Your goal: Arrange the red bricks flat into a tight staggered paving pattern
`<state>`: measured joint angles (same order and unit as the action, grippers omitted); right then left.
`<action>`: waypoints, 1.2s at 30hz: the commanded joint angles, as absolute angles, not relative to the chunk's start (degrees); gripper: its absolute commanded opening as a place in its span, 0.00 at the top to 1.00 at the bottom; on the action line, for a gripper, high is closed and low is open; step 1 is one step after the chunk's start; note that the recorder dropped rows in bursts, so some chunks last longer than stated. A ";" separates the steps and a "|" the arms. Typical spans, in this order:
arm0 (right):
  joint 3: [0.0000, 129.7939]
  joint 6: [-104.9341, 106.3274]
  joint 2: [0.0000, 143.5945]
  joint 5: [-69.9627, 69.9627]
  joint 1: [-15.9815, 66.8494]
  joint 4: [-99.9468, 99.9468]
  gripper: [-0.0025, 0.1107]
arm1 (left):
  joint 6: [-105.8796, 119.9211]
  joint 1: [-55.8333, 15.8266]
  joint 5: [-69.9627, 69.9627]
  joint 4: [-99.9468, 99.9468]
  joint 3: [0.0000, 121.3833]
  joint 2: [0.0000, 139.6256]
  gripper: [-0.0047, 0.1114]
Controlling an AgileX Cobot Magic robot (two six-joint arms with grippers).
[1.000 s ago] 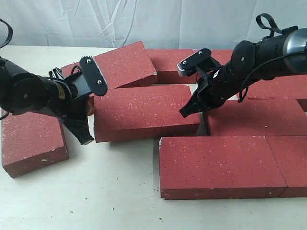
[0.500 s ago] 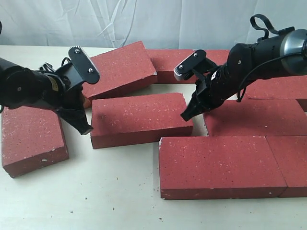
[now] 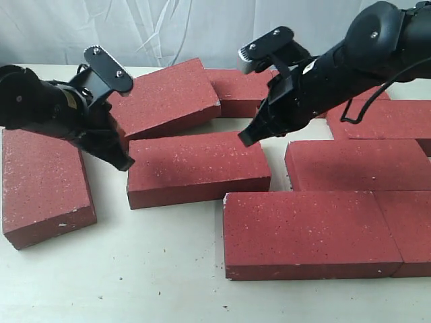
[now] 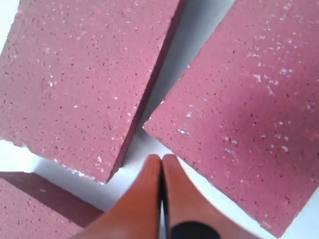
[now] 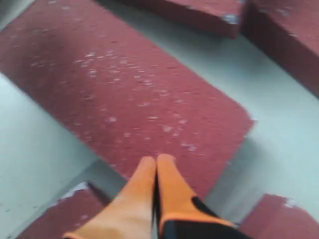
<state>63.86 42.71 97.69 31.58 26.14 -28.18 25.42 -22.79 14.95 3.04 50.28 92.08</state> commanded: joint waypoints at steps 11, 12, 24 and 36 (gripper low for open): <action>68.26 61.47 107.72 39.51 36.75 -37.99 0.98 | 23.15 -20.02 24.38 5.12 56.17 100.99 0.96; 69.00 61.47 108.71 40.77 36.94 -37.99 0.98 | 23.15 -20.03 23.51 5.52 56.61 101.65 0.96; 72.29 61.47 114.78 42.69 37.42 -37.46 0.98 | 23.15 -19.89 14.76 5.02 59.50 107.95 0.96; 72.29 61.47 114.78 39.78 37.42 -37.46 0.98 | 23.15 -18.25 7.16 4.13 60.11 107.95 0.96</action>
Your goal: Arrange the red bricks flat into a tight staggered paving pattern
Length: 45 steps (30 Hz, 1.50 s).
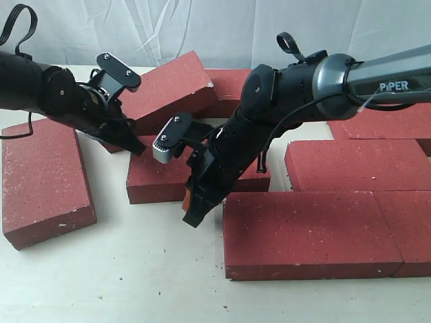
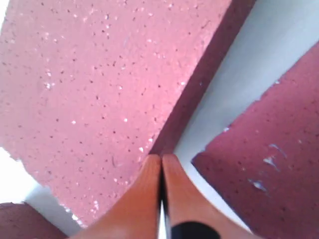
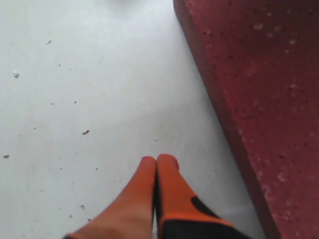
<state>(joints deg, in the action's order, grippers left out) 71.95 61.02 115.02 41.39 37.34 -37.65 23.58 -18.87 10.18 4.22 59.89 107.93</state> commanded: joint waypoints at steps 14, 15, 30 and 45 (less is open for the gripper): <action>72.29 59.45 115.66 36.71 37.31 -32.21 0.98 | 23.15 -16.03 5.59 2.91 60.11 106.16 0.96; 72.29 59.45 115.66 37.03 37.31 -32.06 0.98 | 23.15 -16.03 7.11 2.91 60.11 105.06 0.96; 72.29 59.31 115.66 31.28 37.31 -32.48 0.98 | 39.86 -16.17 38.88 21.49 60.11 104.64 0.96; 72.29 53.64 117.77 24.63 37.18 -26.09 0.98 | 43.02 -16.27 29.54 27.66 60.11 106.80 0.96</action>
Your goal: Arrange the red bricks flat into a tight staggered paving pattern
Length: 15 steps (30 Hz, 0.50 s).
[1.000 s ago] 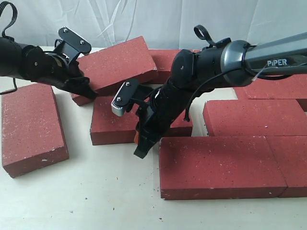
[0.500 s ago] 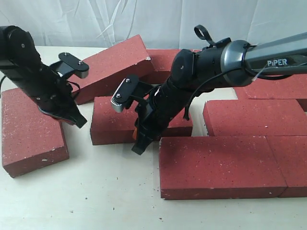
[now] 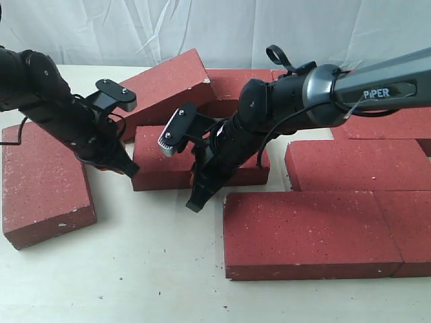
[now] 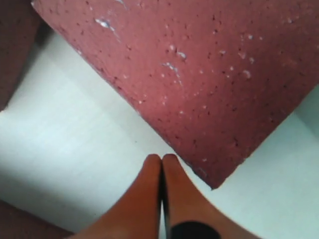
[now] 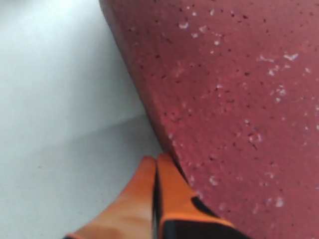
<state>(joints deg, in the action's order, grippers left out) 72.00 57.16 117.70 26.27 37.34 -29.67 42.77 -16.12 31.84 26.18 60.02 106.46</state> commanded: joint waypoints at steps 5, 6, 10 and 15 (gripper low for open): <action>72.29 50.41 117.77 24.65 35.70 -23.83 0.98 | 45.00 -16.27 26.64 29.49 60.11 106.80 0.96; 72.29 50.25 117.77 24.65 35.27 -23.80 0.98 | 45.00 -16.27 26.03 29.78 60.11 106.80 0.96; 72.29 50.03 117.77 25.19 34.65 -23.75 0.98 | 45.00 -16.27 25.60 30.01 60.11 108.08 0.96; 72.29 50.03 116.92 26.79 34.80 -23.86 0.98 | 45.00 -16.27 22.19 31.28 61.44 110.74 0.96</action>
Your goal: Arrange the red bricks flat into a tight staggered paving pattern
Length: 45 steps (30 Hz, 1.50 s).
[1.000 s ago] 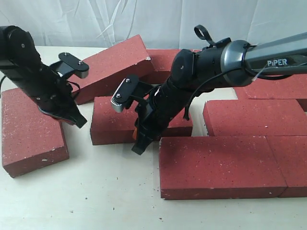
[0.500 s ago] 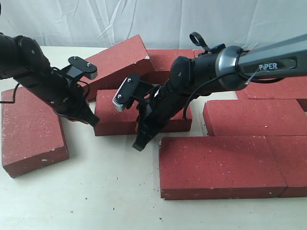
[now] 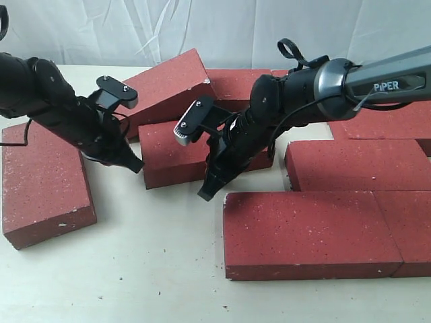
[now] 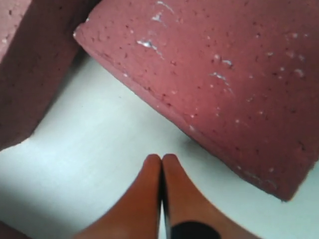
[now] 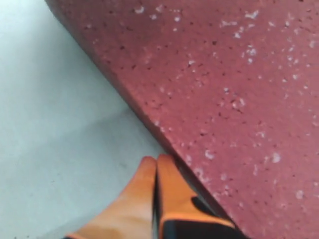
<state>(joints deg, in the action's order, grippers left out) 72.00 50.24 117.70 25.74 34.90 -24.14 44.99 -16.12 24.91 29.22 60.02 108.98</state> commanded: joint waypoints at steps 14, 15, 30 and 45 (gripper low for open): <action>72.29 50.03 116.06 30.81 34.92 -24.07 0.98 | 45.16 -19.53 17.01 34.89 64.01 113.17 0.96; 72.29 50.03 116.06 31.45 34.79 -23.52 0.98 | 45.16 -19.68 16.68 35.27 64.32 113.34 0.96; 72.29 46.59 116.16 27.61 34.63 -19.74 0.98 | 45.16 -22.45 9.16 35.45 64.61 113.67 0.96; 72.29 45.95 119.33 19.08 34.63 -19.58 0.98 | 44.18 -21.22 7.45 31.40 64.61 113.67 0.96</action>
<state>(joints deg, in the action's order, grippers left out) 72.00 46.12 118.99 20.80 34.90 -19.84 44.81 -21.81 8.77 31.49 64.23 113.37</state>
